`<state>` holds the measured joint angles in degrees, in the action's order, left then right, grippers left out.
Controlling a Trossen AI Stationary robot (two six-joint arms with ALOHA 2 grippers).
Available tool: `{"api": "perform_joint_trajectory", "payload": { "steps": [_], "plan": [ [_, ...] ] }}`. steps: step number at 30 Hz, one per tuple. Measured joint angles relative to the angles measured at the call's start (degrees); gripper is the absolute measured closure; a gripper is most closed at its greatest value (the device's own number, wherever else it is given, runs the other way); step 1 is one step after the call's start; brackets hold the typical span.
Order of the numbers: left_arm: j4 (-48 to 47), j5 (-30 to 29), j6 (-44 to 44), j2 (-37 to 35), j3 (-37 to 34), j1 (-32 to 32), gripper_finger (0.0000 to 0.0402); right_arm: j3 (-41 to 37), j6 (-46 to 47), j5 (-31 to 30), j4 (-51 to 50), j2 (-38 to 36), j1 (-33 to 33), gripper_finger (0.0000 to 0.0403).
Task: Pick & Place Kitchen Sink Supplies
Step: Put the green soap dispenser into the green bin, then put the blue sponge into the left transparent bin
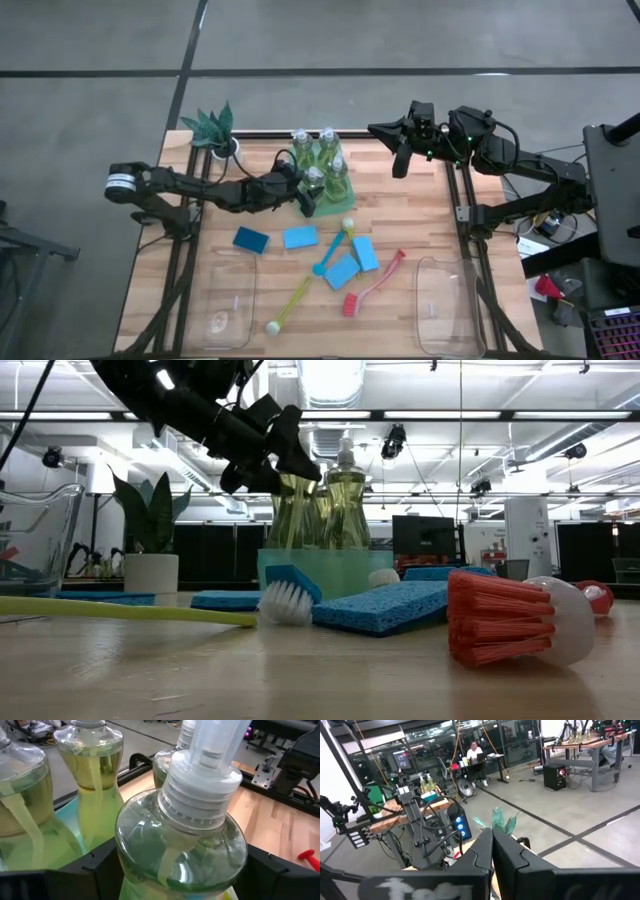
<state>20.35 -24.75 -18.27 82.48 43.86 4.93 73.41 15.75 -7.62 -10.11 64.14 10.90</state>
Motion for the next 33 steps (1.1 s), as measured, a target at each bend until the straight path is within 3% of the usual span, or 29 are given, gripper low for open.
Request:
{"api": "perform_joint_trajectory", "payload": {
  "steps": [10,19,24,33],
  "plan": [
    [-0.4,-0.9,0.2,-2.1,0.0,0.0,0.0073,0.0,0.8,0.0,0.0,0.0,0.0,0.0394],
    [-0.8,-1.2,0.3,-8.4,0.0,0.1,0.0069,0.4,0.8,0.0,0.2,0.0,0.0,0.0394],
    [-2.4,4.0,-1.2,-11.9,0.0,0.1,0.0071,1.3,0.3,0.0,0.2,0.0,0.0,0.0394],
    [-13.8,19.2,-7.9,-19.2,0.0,0.0,0.0071,3.0,0.6,0.6,-1.2,0.0,0.0,0.0394]
  ]
}}
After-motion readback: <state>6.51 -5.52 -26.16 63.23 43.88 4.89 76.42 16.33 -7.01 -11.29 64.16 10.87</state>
